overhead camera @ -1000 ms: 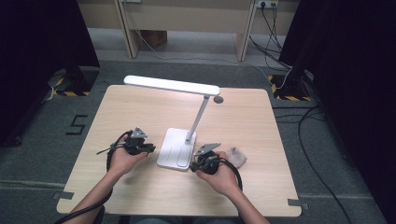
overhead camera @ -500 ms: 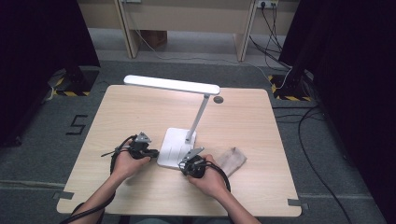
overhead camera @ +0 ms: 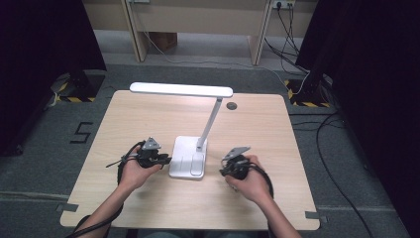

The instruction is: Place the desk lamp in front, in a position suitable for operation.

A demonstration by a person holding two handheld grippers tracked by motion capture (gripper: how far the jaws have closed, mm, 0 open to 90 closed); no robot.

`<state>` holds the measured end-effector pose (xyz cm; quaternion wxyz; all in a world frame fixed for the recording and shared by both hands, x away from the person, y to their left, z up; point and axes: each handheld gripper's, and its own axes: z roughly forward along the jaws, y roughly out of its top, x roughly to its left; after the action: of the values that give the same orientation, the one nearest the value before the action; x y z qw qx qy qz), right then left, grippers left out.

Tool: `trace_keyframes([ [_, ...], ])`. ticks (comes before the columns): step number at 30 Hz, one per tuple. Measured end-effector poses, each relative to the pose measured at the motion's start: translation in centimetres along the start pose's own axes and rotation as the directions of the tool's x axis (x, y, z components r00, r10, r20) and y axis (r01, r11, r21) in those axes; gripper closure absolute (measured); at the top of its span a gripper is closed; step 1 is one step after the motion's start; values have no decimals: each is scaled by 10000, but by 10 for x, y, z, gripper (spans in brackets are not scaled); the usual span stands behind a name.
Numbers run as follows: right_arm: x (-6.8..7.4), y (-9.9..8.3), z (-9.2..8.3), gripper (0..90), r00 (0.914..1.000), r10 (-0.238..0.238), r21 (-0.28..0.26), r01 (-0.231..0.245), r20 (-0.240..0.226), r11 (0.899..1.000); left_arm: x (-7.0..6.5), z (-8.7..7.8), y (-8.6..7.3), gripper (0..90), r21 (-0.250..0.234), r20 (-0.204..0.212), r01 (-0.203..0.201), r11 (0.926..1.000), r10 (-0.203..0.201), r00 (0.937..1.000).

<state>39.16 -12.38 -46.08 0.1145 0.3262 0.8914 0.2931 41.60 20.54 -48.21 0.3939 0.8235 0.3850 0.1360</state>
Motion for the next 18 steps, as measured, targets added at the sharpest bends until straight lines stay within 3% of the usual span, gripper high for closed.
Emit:
trace_keyframes([
  [2, -19, -12, -15, 625, 9963, 702, -64, -700, 500, 9975, -5, -1, 5, 703, -168, 43, -65, 9998, 66, 10000],
  [3, -30, -23, -24, 567, 9868, 1183, -250, -1163, 1109, 9929, -7, 0, 7, 677, -227, 81, -86, 9997, 88, 9999],
  [4, -30, -23, -24, 567, 9868, 1183, -250, -1163, 1109, 9929, -10, 1, 8, 677, -283, 123, -119, 9995, 122, 9998],
  [6, -42, -36, -32, 516, 9700, 1730, -365, -1692, 1708, 9849, -15, 3, 11, 642, -360, 179, -165, 9992, 172, 9997],
  [7, -51, -49, -35, 485, 9484, 2634, -484, -2589, 1763, 9647, -17, 4, 12, 602, -372, 218, -236, 9990, 245, 9995],
  [8, -51, -49, -35, 485, 9484, 2634, -484, -2589, 1763, 9647, -19, 5, 12, 602, -435, 258, -253, 9987, 265, 9993],
  [10, -60, -60, -35, 472, 9258, 3252, -706, -3175, 1925, 9456, -22, 7, 13, 576, -496, 343, -284, 9984, 301, 9990],
  [12, -68, -67, -33, 463, 9117, 3624, -780, -3539, 1938, 9320, -23, 8, 14, 562, -513, 456, -321, 9982, 344, 9984],
  [16, -75, -67, -20, 438, 9002, 4094, -968, -3988, 1487, 9119, -24, 8, 15, 546, -548, 531, -306, 9980, 335, 9980],
  [18, -78, -67, -10, 445, 9021, 3939, -596, -3897, 1761, 9190, -24, 7, 15, 538, -592, 543, -275, 9979, 307, 9981],
])
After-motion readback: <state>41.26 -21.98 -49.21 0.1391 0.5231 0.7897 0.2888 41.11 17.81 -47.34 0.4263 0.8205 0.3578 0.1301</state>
